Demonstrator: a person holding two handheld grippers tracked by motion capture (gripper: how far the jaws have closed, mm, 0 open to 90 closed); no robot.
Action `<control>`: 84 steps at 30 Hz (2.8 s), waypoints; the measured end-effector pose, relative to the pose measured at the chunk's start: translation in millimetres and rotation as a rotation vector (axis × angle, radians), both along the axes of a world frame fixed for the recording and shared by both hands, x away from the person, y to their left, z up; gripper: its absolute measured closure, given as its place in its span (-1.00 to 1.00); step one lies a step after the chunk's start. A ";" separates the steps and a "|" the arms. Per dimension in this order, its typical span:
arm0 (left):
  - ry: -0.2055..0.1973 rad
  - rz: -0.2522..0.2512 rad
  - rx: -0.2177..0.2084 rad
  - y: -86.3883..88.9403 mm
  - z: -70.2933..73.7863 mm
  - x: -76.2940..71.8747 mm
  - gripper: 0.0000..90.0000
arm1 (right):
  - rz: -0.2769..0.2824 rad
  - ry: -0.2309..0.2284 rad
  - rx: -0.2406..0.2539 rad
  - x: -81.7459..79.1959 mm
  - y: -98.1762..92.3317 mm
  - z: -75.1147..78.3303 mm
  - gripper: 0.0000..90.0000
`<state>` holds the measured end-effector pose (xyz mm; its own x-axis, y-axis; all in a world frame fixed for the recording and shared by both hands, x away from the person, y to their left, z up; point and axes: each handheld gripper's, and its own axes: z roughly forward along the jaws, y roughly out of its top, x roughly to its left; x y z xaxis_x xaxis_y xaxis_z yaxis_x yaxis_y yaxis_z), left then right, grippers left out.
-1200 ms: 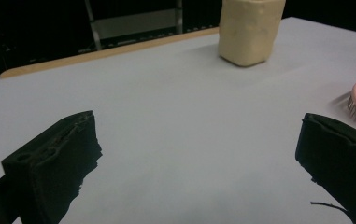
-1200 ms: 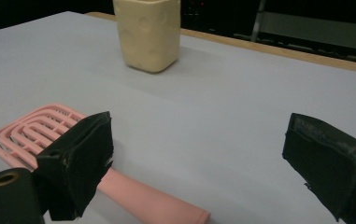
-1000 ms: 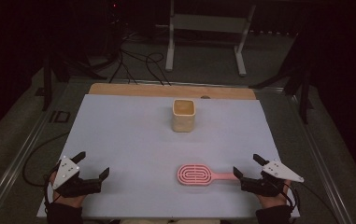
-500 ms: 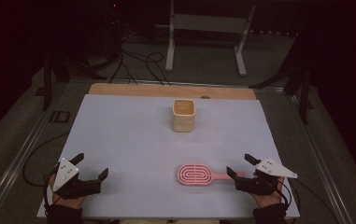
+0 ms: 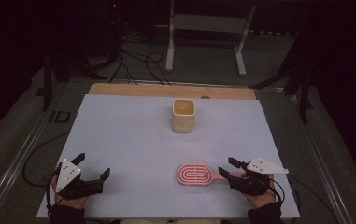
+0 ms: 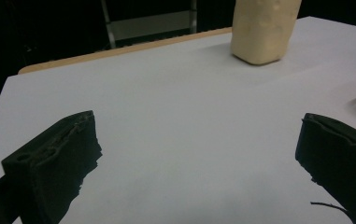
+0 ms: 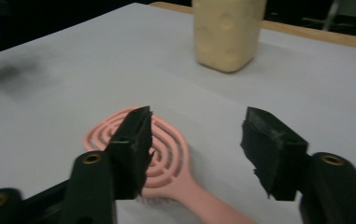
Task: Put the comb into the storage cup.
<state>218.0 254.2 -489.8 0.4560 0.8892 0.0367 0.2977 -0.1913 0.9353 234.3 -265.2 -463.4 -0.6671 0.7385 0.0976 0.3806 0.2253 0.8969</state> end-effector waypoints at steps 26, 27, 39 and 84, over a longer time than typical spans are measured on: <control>0.000 0.000 0.004 -2.1 0.4 0.1 -1.00 | 0.247 0.052 -0.171 -12.4 47.6 -18.5 1.00; -0.001 0.000 0.003 -2.2 0.5 0.0 -1.00 | 0.251 0.058 -0.177 -13.2 49.0 -19.4 1.00; -0.002 -0.002 0.007 -2.8 0.4 -0.1 -1.00 | 0.300 0.089 -0.236 -11.7 61.6 -30.8 1.00; 0.018 0.007 0.016 -3.0 -2.3 1.7 -1.00 | 0.199 0.143 -0.291 21.6 75.1 -36.4 0.99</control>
<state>219.7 251.1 -492.1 0.4510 0.8915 0.0428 0.3160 -0.2043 0.9265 256.0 -190.1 -499.8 -0.7952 0.6063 0.0052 0.4203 0.5451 0.7254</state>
